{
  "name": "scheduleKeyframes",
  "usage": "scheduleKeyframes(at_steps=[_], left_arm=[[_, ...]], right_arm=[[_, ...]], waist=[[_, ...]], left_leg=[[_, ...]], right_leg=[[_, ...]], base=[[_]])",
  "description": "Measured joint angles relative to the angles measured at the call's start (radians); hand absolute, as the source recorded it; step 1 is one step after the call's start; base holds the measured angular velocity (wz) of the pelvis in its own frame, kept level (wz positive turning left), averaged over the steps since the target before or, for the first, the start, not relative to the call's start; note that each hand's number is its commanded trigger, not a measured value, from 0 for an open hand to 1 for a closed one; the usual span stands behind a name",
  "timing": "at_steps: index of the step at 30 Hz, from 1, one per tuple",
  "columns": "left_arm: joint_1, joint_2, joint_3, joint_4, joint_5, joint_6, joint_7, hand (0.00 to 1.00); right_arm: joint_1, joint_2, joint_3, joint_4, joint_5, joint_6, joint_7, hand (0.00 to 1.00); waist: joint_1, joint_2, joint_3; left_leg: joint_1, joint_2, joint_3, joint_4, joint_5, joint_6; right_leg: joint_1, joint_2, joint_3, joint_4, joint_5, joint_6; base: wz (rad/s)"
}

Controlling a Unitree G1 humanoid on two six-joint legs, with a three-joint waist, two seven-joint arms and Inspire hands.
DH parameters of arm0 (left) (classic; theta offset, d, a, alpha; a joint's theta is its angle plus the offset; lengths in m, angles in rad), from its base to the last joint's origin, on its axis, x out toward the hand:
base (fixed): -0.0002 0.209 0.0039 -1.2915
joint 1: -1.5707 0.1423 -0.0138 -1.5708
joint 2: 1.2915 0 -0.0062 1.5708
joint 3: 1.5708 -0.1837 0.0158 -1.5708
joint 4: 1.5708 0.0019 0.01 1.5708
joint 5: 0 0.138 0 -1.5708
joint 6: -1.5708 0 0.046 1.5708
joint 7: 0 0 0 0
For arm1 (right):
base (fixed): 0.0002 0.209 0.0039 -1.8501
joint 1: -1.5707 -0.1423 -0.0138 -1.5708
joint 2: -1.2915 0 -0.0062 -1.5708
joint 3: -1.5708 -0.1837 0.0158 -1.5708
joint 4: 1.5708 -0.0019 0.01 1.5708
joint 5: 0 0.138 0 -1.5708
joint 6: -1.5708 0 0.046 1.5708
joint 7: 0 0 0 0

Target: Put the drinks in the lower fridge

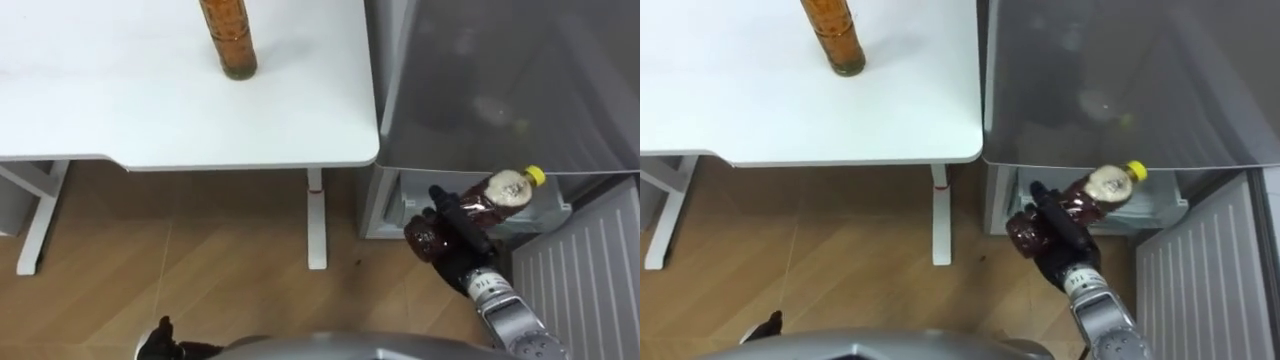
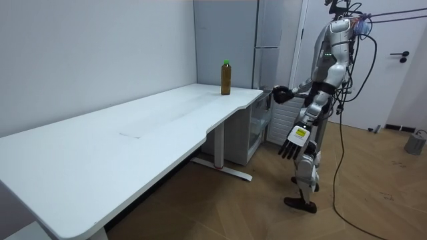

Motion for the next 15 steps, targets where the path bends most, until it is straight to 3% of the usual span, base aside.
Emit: scheduleKeyframes(at_steps=[6, 15], left_arm=[[0.030, -0.009, 0.000, 0.002, 0.000, 0.007, 0.005, 0.00], [0.057, -0.028, 0.002, 0.001, 0.000, 0.010, 0.006, 0.00]], right_arm=[[-0.003, 0.000, -0.020, 0.018, 0.133, -0.054, -0.089, 1.00], [-0.021, 0.009, -0.026, 0.037, 0.184, -0.084, -0.164, 1.00]], waist=[[0.001, 0.011, -0.0001], [0.005, 0.007, 0.0007]], left_leg=[[0.000, 0.001, 0.003, -0.001, 0.000, 0.000], [-0.002, 0.000, 0.006, 0.001, 0.000, 0.000]], right_leg=[[-0.003, 0.001, 0.006, 0.001, 0.000, 0.000], [-0.011, 0.002, 0.016, -0.005, -0.001, 0.001]], base=[[-0.02], [0.00]])
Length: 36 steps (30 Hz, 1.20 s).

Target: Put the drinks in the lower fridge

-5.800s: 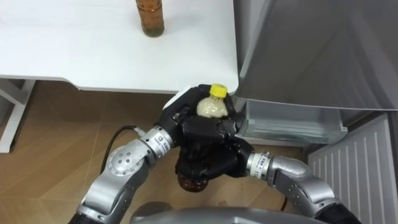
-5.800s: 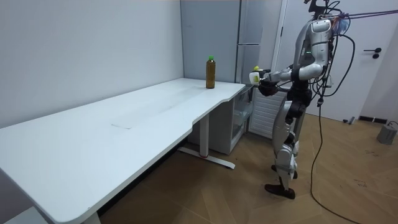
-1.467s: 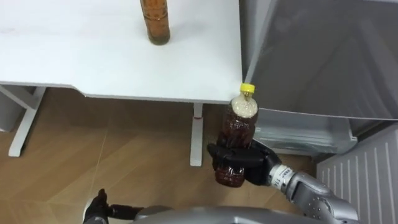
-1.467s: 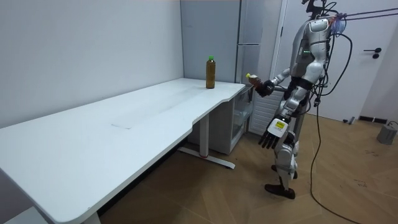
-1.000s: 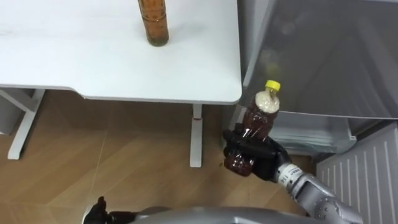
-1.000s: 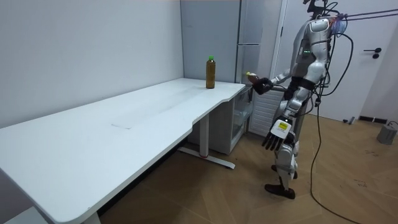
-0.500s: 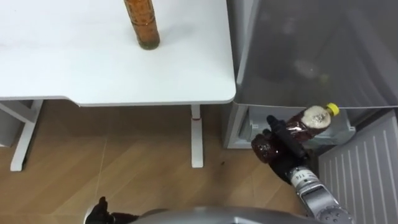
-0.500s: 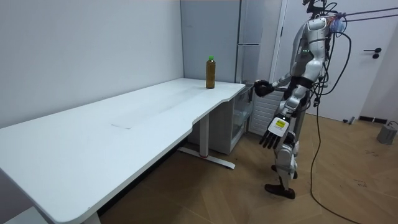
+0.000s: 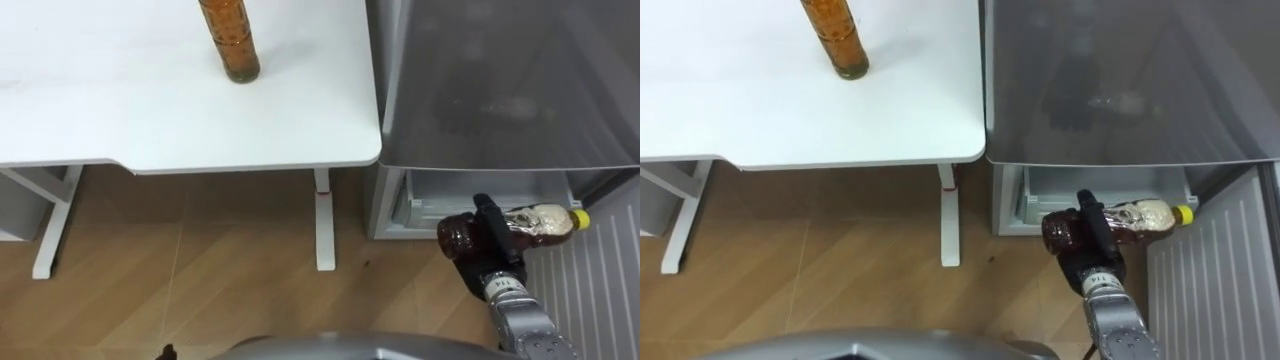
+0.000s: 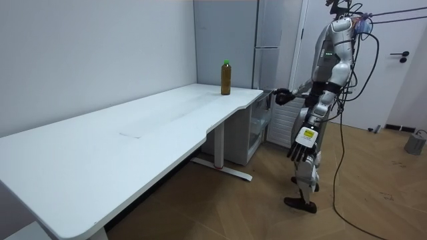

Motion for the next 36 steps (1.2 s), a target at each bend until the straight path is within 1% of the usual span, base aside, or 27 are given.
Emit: scheduleKeyframes(at_steps=[3, 7, 10, 17, 19, 23, 26, 28, 30, 33, 35, 36], left_arm=[[0.000, 0.000, 0.001, 0.000, 0.000, 0.000, 0.000, 0.00], [0.006, 0.000, 0.010, 0.000, 0.000, 0.001, -0.001, 0.00], [0.007, 0.000, 0.017, 0.001, 0.000, 0.017, -0.002, 0.00], [0.007, 0.000, 0.017, 0.001, 0.003, 0.018, -0.002, 0.00], [0.007, 0.000, 0.018, -0.002, 0.046, 0.020, -0.007, 0.00], [0.006, 0.001, 0.020, -0.007, 0.090, 0.025, -0.014, 0.00], [0.007, 0.001, 0.022, -0.007, 0.150, 0.043, -0.014, 0.00], [0.008, 0.001, 0.024, -0.008, 0.175, 0.061, -0.016, 0.00], [0.006, 0.001, 0.030, -0.008, 0.176, 0.067, -0.024, 0.00], [0.010, 0.001, 0.048, -0.008, 0.179, 0.075, -0.033, 0.00], [0.002, 0.001, 0.055, -0.008, 0.186, 0.078, -0.033, 0.00], [-0.001, 0.003, 0.055, -0.007, 0.185, 0.080, -0.033, 0.00]], right_arm=[[-0.005, 0.011, 0.000, 0.000, 0.010, -0.008, -0.004, 1.00], [-0.010, 0.015, 0.000, 0.000, 0.018, -0.008, -0.006, 1.00], [-0.011, 0.017, 0.000, 0.000, 0.022, -0.009, -0.012, 1.00], [-0.024, 0.023, 0.000, 0.007, 0.030, -0.010, -0.020, 1.00], [-0.030, 0.023, 0.000, 0.007, 0.027, -0.010, -0.022, 1.00], [-0.055, 0.023, -0.002, 0.007, 0.026, -0.009, -0.036, 1.00], [-0.081, 0.023, -0.027, 0.007, 0.025, -0.006, -0.036, 1.00], [-0.093, 0.021, -0.058, 0.011, 0.026, -0.005, -0.036, 1.00], [-0.119, 0.017, -0.087, 0.041, 0.026, 0.001, -0.036, 1.00], [-0.151, 0.015, -0.136, 0.082, 0.032, 0.004, -0.037, 1.00], [-0.163, 0.015, -0.139, 0.088, 0.040, 0.007, -0.032, 1.00], [-0.189, 0.014, -0.139, 0.120, 0.041, 0.012, -0.021, 1.00]], waist=[[-0.001, -0.002, 0.0001], [-0.001, -0.008, 0.0019], [0.001, -0.013, 0.0048], [0.001, -0.015, 0.0057], [0.000, -0.015, 0.0056], [-0.003, -0.015, 0.0055], [-0.009, -0.017, 0.0063], [-0.010, -0.021, 0.0068], [-0.011, -0.023, 0.0066], [-0.006, -0.022, 0.0061], [-0.013, -0.022, 0.0056], [-0.018, -0.021, 0.0056]], left_leg=[[0.004, -0.001, 0.000, 0.001, 0.000, 0.000], [0.007, -0.001, 0.000, 0.002, 0.000, 0.000], [0.015, -0.002, -0.001, 0.002, 0.000, 0.000], [0.017, -0.003, -0.003, 0.002, 0.000, 0.000], [0.013, -0.003, -0.005, 0.002, 0.000, 0.000], [0.007, -0.005, -0.011, 0.009, 0.000, 0.000], [-0.001, -0.008, -0.017, 0.023, 0.000, 0.000], [-0.004, -0.010, -0.022, 0.031, -0.001, 0.001], [-0.017, -0.013, -0.040, 0.044, -0.001, 0.001], [-0.034, -0.015, -0.050, 0.055, -0.001, 0.001], [-0.056, -0.016, -0.059, 0.063, 0.000, 0.001], [-0.074, -0.016, -0.061, 0.072, 0.000, 0.002]], right_leg=[[0.009, 0.000, 0.001, -0.001, 0.000, 0.000], [0.014, -0.001, 0.004, -0.003, 0.000, 0.001], [0.024, 0.000, 0.004, -0.016, -0.001, 0.001], [0.028, -0.001, 0.000, -0.015, -0.002, 0.002], [0.029, -0.002, -0.005, -0.014, -0.002, 0.002], [0.030, -0.005, -0.015, -0.012, -0.002, 0.002], [0.037, -0.008, -0.032, -0.012, -0.004, 0.004], [0.044, -0.012, -0.051, -0.012, -0.011, 0.005], [0.043, -0.013, -0.061, -0.012, -0.014, 0.005], [0.034, -0.016, -0.077, -0.006, -0.018, 0.004], [0.008, -0.018, -0.083, 0.017, -0.025, 0.003], [-0.006, -0.020, -0.084, 0.034, -0.026, 0.002]], base=[[0.00], [0.00], [0.00], [0.00], [0.03], [0.07], [0.16], [0.26], [0.28], [0.18], [0.13], [0.06]])
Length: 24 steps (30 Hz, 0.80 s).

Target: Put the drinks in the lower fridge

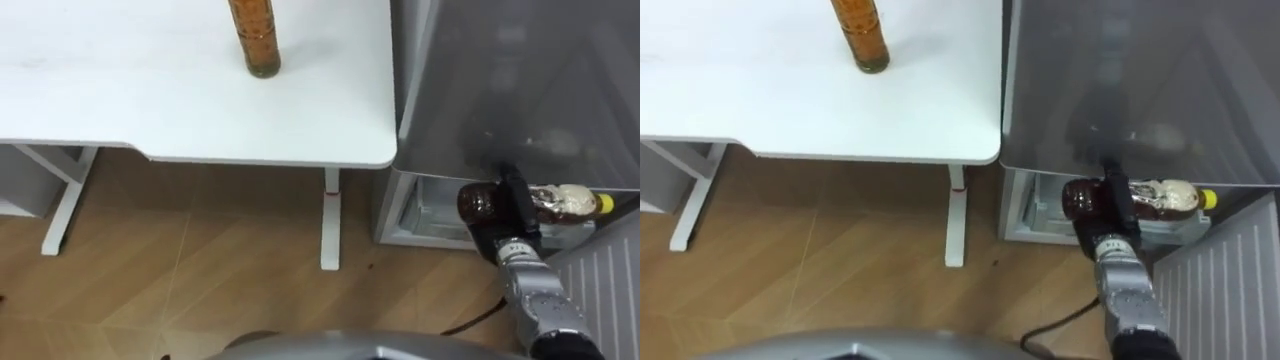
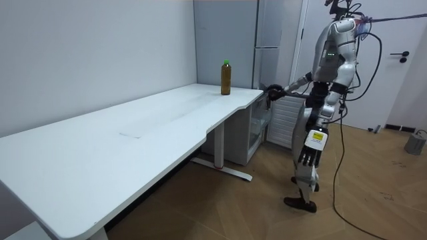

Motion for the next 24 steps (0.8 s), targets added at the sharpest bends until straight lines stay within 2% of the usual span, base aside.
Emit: scheduleKeyframes(at_steps=[2, 4, 7, 12, 14, 16, 17, 19, 22, 24], left_arm=[[-0.015, 0.005, -0.003, 0.000, -0.001, 0.002, 0.000, 0.00], [-0.054, 0.010, 0.003, 0.003, 0.000, 0.003, 0.000, 0.00], [-0.125, 0.023, -0.001, 0.002, 0.000, 0.003, 0.000, 0.00], [-0.204, 0.034, -0.017, 0.018, -0.025, -0.008, 0.000, 0.00], [-0.244, 0.039, -0.017, 0.038, -0.045, -0.010, 0.001, 0.00], [-0.289, 0.043, -0.022, 0.065, -0.094, -0.013, 0.001, 0.00], [-0.301, 0.044, -0.027, 0.073, -0.109, -0.016, 0.001, 0.00], [-0.352, 0.052, -0.060, 0.093, -0.131, -0.018, 0.002, 0.00], [-0.390, 0.056, -0.099, 0.097, -0.130, -0.019, 0.005, 0.00], [-0.396, 0.061, -0.122, 0.097, -0.131, -0.026, 0.006, 0.00]], right_arm=[[-0.037, -0.002, 0.000, 0.039, 0.009, 0.006, 0.011, 1.00], [-0.108, -0.008, -0.004, 0.100, 0.010, 0.009, 0.022, 1.00], [-0.211, -0.030, -0.008, 0.201, 0.011, 0.032, 0.041, 1.00], [-0.368, -0.038, -0.054, 0.361, 0.020, 0.042, 0.072, 1.00], [-0.418, -0.046, -0.081, 0.410, 0.027, 0.042, 0.089, 1.00], [-0.471, -0.076, -0.087, 0.445, 0.027, 0.049, 0.074, 1.00], [-0.482, -0.085, -0.087, 0.450, 0.027, 0.048, 0.063, 1.00], [-0.517, -0.123, -0.087, 0.485, 0.027, 0.045, 0.026, 1.00], [-0.554, -0.138, -0.086, 0.496, 0.027, 0.047, 0.008, 1.00], [-0.571, -0.139, -0.086, 0.496, 0.029, 0.049, -0.001, 1.00]], waist=[[-0.014, 0.000, 0.0000], [-0.012, 0.006, 0.0003], [-0.011, -0.002, 0.0057], [0.001, -0.003, 0.0108], [0.014, -0.006, 0.0151], [0.021, -0.017, 0.0231], [0.027, -0.019, 0.0245], [0.062, -0.028, 0.0318], [0.080, -0.047, 0.0421], [0.088, -0.049, 0.0432]], left_leg=[[-0.031, 0.001, -0.002, 0.017, 0.001, 0.001], [-0.085, 0.001, 0.001, 0.039, 0.005, 0.008], [-0.158, 0.001, 0.006, 0.073, 0.010, 0.015], [-0.281, 0.001, 0.014, 0.144, 0.019, 0.026], [-0.339, 0.000, 0.008, 0.174, 0.023, 0.030], [-0.403, -0.008, 0.009, 0.185, 0.041, 0.030], [-0.423, -0.008, 0.008, 0.191, 0.045, 0.032], [-0.493, -0.017, 0.010, 0.212, 0.057, 0.032], [-0.575, -0.027, 0.018, 0.218, 0.081, 0.034], [-0.622, -0.029, 0.025, 0.237, 0.084, 0.033]], right_leg=[[-0.027, -0.002, -0.010, 0.014, 0.000, -0.001], [-0.093, -0.006, -0.003, 0.053, -0.004, -0.003], [-0.183, -0.013, 0.009, 0.114, -0.003, -0.004], [-0.313, -0.024, 0.023, 0.194, 0.001, -0.004], [-0.375, -0.029, 0.025, 0.231, -0.003, -0.005], [-0.454, -0.043, 0.033, 0.277, -0.005, -0.004], [-0.478, -0.044, 0.038, 0.288, -0.005, -0.005], [-0.557, -0.050, 0.046, 0.329, -0.002, -0.009], [-0.665, -0.074, 0.052, 0.392, -0.007, -0.011], [-0.713, -0.073, 0.054, 0.413, -0.007, -0.015]], base=[[0.07], [-0.03], [-0.08], [-0.05], [0.02], [0.07], [0.05], [0.00], [0.09], [0.04]])
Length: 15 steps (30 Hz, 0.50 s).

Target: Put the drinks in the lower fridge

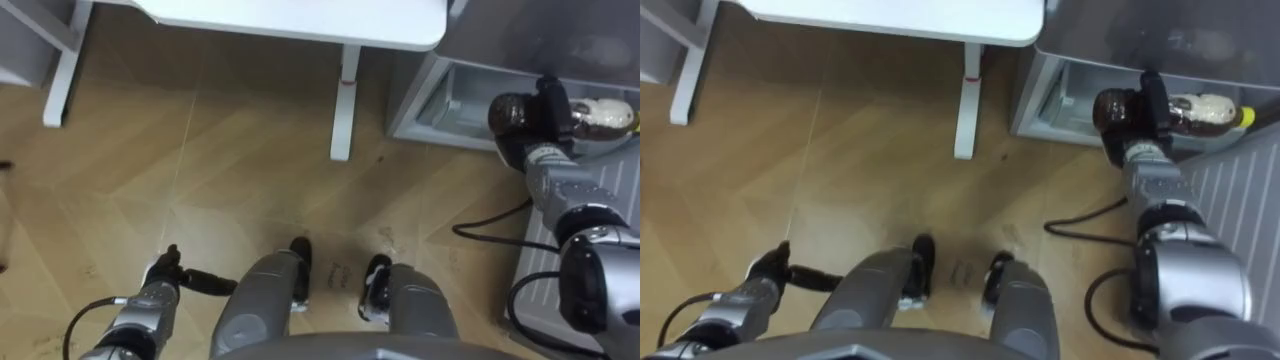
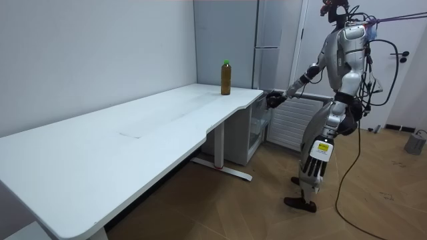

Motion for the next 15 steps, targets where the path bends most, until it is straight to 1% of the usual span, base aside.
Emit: scheduleKeyframes(at_steps=[3, 4, 5, 7, 8, 11, 13, 14, 15], left_arm=[[-0.021, 0.011, -0.043, 0.001, -0.022, -0.019, 0.004, 0.00], [-0.030, 0.012, -0.051, 0.006, -0.028, -0.021, 0.004, 0.00], [-0.034, 0.012, -0.057, 0.010, -0.029, -0.024, 0.004, 0.00], [-0.046, 0.014, -0.067, 0.024, -0.048, -0.044, 0.006, 0.00], [-0.048, 0.016, -0.074, 0.026, -0.056, -0.046, 0.008, 0.00], [-0.056, 0.022, -0.084, 0.028, -0.066, -0.055, 0.026, 0.00], [-0.067, 0.025, -0.083, 0.029, -0.066, -0.063, 0.042, 0.00], [-0.068, 0.026, -0.084, 0.029, -0.066, -0.067, 0.048, 0.00], [-0.067, 0.030, -0.091, 0.029, -0.083, -0.077, 0.058, 0.00]], right_arm=[[-0.038, -0.004, 0.001, 0.000, 0.001, 0.000, -0.014, 1.00], [-0.046, -0.009, 0.002, 0.000, 0.000, -0.001, -0.014, 1.00], [-0.050, -0.011, 0.002, 0.000, 0.000, -0.001, -0.015, 1.00], [-0.073, -0.026, 0.002, 0.000, -0.001, -0.001, -0.029, 1.00], [-0.081, -0.030, 0.002, 0.000, -0.001, -0.002, -0.035, 1.00], [-0.131, -0.060, 0.011, -0.001, -0.010, -0.004, -0.070, 1.00], [-0.180, -0.087, 0.011, -0.002, -0.009, -0.017, -0.099, 1.00], [-0.189, -0.091, 0.011, -0.003, -0.010, -0.023, -0.104, 1.00], [-0.204, -0.096, 0.011, -0.009, -0.012, -0.037, -0.114, 1.00]], waist=[[0.004, -0.004, 0.0025], [0.005, -0.005, 0.0031], [0.004, -0.006, 0.0037], [0.001, -0.007, 0.0042], [0.001, -0.008, 0.0043], [-0.006, -0.010, 0.0041], [-0.016, -0.009, 0.0039], [-0.017, -0.009, 0.0039], [-0.019, -0.010, 0.0040]], left_leg=[[-0.073, -0.004, 0.001, 0.024, 0.002, -0.004], [-0.094, -0.007, 0.001, 0.032, 0.002, -0.003], [-0.102, -0.010, 0.002, 0.034, 0.002, -0.003], [-0.143, -0.010, 0.006, 0.048, 0.002, -0.002], [-0.152, -0.010, 0.007, 0.049, 0.003, 0.000], [-0.211, -0.008, 0.010, 0.068, 0.003, 0.002], [-0.258, -0.008, 0.011, 0.089, 0.001, 0.003], [-0.268, -0.007, 0.011, 0.094, -0.001, 0.004], [-0.283, -0.006, 0.009, 0.104, -0.005, 0.003]], right_leg=[[-0.082, -0.008, 0.003, 0.042, -0.007, -0.010], [-0.106, -0.013, 0.005, 0.058, -0.009, -0.018], [-0.117, -0.017, 0.007, 0.066, -0.011, -0.020], [-0.159, -0.020, 0.009, 0.082, -0.014, -0.022], [-0.170, -0.021, 0.009, 0.083, -0.013, -0.023], [-0.229, -0.023, 0.010, 0.096, -0.009, -0.028], [-0.274, -0.023, 0.012, 0.113, -0.009, -0.028], [-0.281, -0.022, 0.012, 0.117, -0.010, -0.027], [-0.294, -0.021, 0.009, 0.120, -0.011, -0.029]], base=[[0.04], [0.08], [0.07], [0.02], [0.00], [-0.04], [0.05], [0.04], [0.00]])
